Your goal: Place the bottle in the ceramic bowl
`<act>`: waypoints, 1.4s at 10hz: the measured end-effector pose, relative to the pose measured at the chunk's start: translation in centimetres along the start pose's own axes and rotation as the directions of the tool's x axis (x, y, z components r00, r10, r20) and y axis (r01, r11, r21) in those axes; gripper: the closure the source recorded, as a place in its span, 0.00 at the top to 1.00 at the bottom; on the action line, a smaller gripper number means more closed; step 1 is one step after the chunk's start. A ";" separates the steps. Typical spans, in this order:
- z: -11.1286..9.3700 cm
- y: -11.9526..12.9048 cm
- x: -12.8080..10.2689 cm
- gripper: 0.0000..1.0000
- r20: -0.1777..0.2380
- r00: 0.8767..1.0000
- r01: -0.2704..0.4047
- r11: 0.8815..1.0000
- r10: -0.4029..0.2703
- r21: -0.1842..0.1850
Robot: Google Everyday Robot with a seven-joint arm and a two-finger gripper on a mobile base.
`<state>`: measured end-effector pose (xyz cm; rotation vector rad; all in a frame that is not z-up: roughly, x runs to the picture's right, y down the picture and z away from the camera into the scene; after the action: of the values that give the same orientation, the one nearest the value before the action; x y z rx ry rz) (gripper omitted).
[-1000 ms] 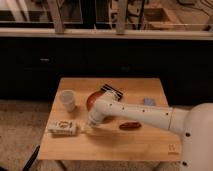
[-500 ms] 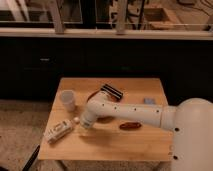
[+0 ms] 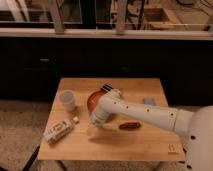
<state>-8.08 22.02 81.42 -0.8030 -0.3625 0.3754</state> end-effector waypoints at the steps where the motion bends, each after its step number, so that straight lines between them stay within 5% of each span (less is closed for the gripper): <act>1: 0.0 -0.1 0.1 0.61 -0.001 1.000 -0.003 1.000 0.003 -0.008; 4: 0.9 -0.1 -2.7 0.80 -0.002 1.000 -0.011 0.999 0.011 -0.034; 14: 2.0 0.1 -6.7 0.80 -0.052 0.998 -0.027 0.997 0.023 -0.074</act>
<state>-14.80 20.26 81.51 -0.8891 -0.3198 0.3658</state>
